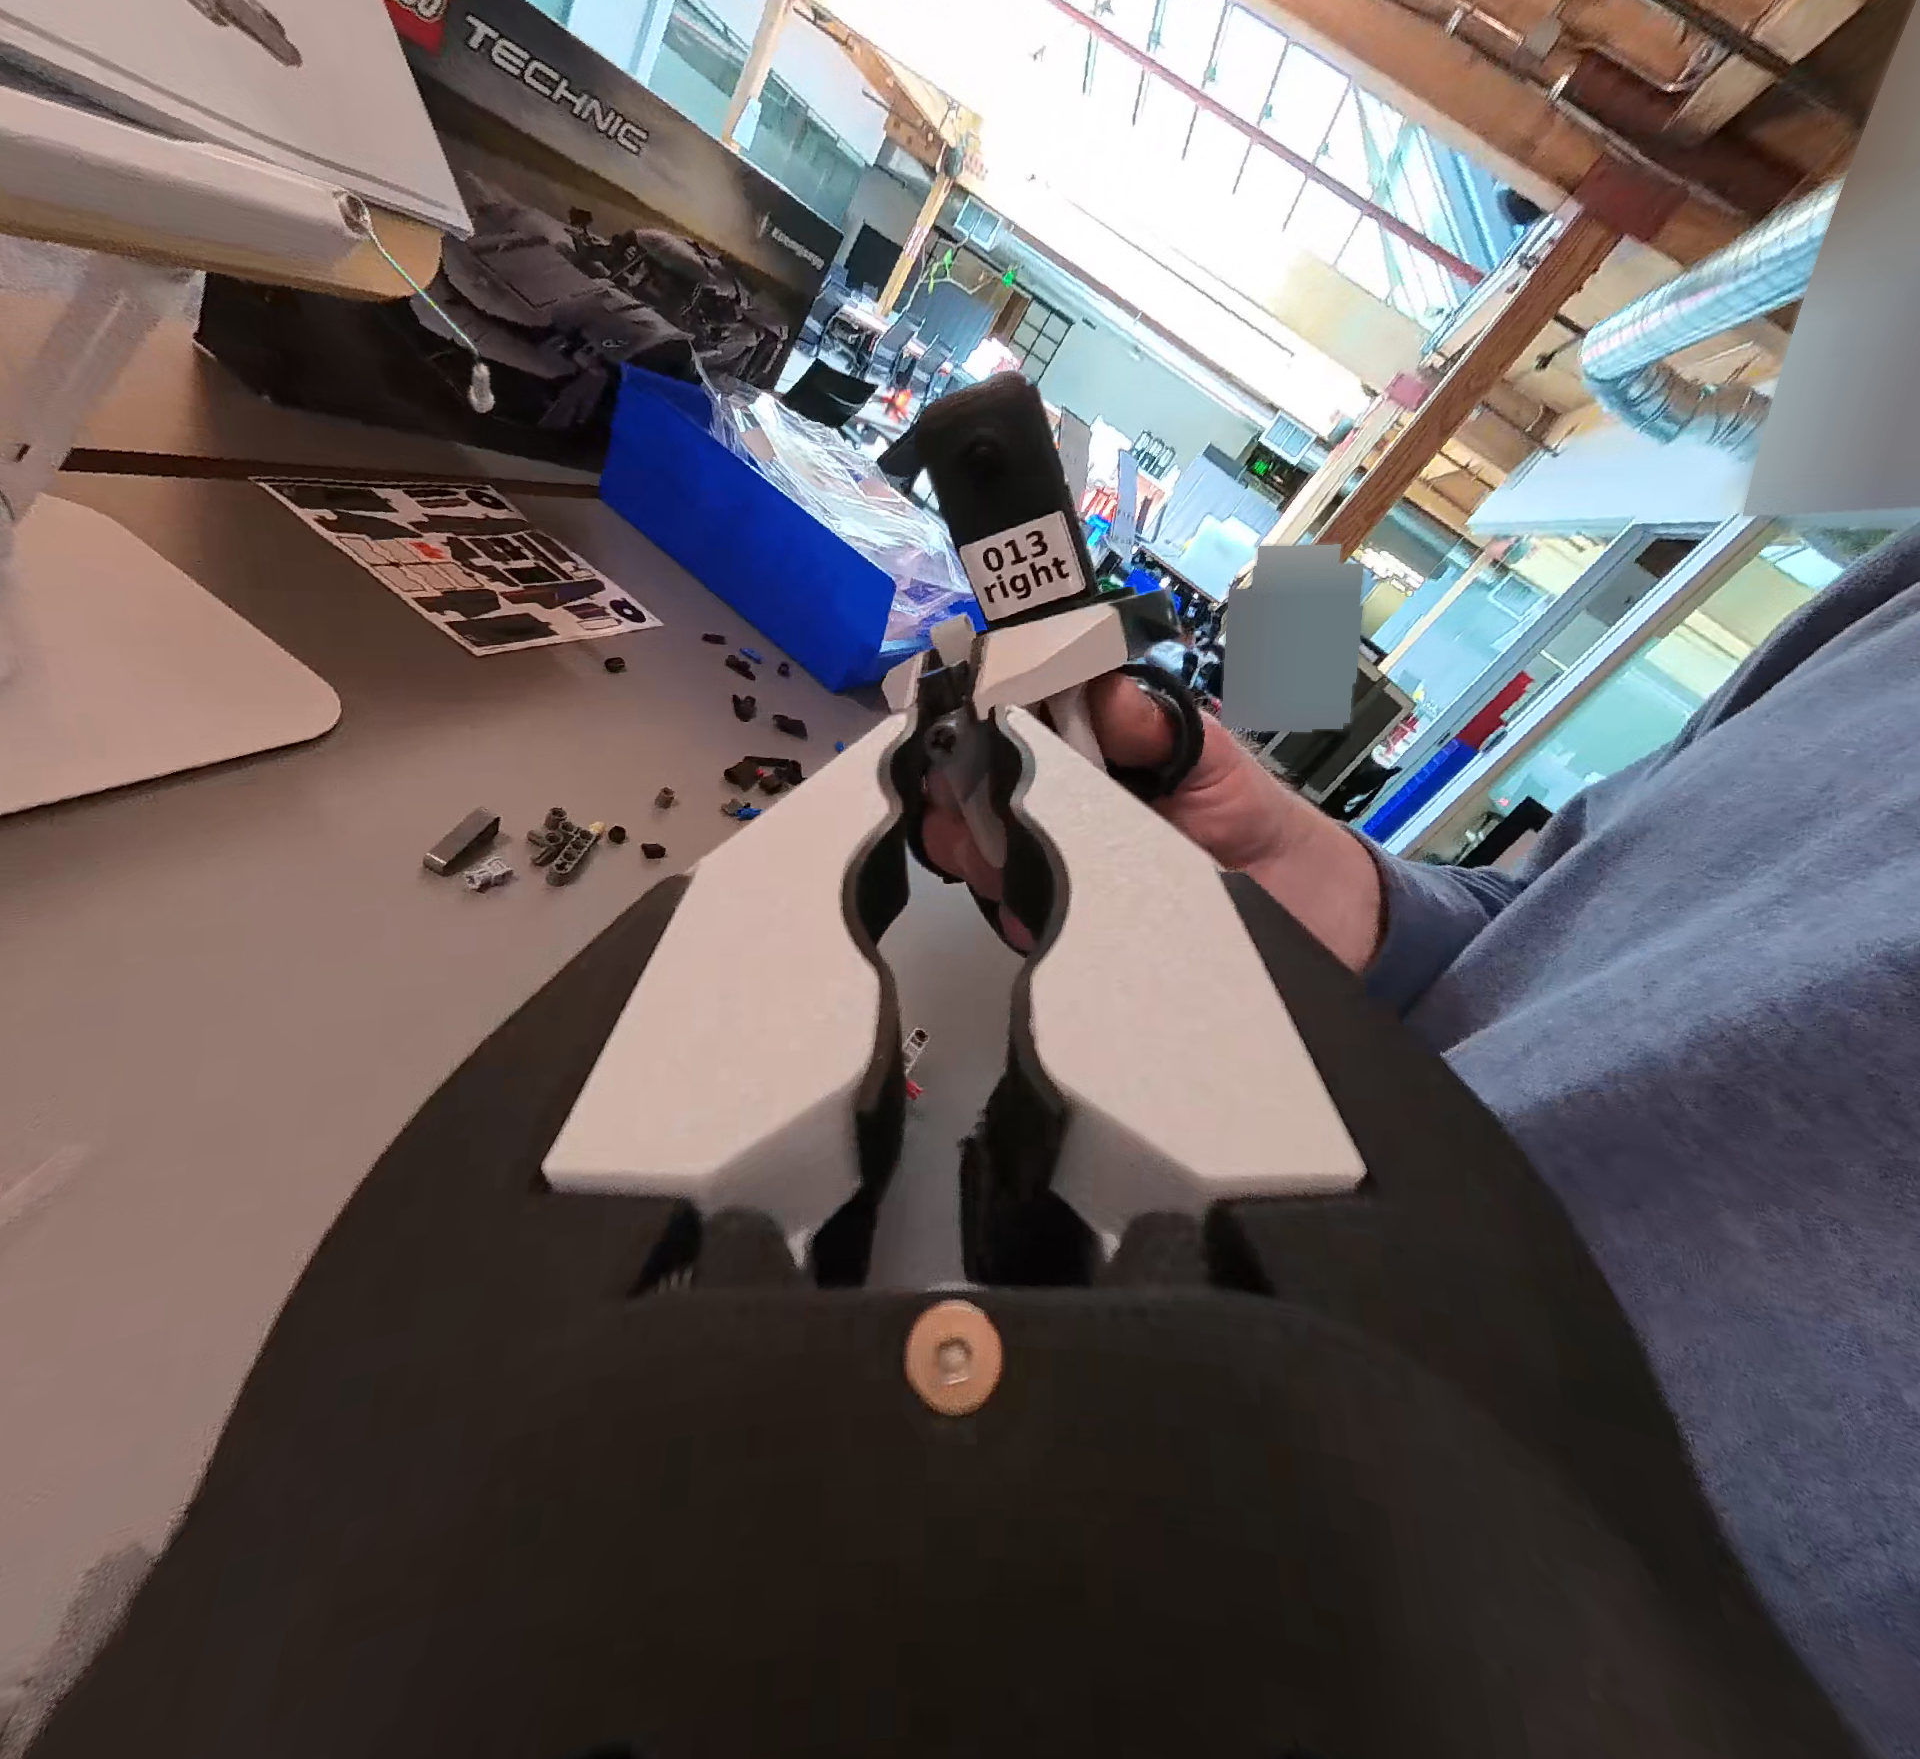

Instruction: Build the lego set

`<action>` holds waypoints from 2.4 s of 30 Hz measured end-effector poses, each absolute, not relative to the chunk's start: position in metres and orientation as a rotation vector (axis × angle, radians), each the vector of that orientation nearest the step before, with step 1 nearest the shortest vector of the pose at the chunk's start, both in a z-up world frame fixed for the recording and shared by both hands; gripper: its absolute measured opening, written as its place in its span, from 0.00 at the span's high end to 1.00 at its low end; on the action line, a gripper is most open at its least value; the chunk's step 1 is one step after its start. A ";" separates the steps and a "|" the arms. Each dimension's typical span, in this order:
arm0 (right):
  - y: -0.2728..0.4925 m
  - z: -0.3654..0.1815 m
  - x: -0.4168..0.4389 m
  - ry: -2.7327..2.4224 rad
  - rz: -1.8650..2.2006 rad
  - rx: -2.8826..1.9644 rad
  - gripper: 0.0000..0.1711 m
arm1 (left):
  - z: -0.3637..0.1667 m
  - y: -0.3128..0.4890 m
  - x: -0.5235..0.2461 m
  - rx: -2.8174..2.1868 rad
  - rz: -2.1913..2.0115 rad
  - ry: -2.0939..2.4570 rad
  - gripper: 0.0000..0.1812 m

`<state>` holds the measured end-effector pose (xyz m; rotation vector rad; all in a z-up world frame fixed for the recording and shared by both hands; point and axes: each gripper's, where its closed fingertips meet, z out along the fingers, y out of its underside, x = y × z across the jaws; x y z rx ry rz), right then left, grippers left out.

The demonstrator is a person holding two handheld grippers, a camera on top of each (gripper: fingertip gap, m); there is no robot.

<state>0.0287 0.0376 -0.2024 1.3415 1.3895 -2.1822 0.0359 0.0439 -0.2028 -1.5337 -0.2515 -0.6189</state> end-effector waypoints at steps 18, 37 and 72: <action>0.057 -0.204 0.005 1.403 -2.205 1.546 0.85 | -0.204 0.038 0.005 -1.420 -0.787 -0.420 0.97; 0.055 -0.210 0.015 1.508 -2.098 1.485 0.97 | -0.214 0.044 0.013 -1.477 -0.858 -0.362 0.97; 0.058 -0.209 0.024 1.425 -2.160 1.592 0.87 | -0.215 0.032 0.020 -1.484 -0.970 -0.294 0.97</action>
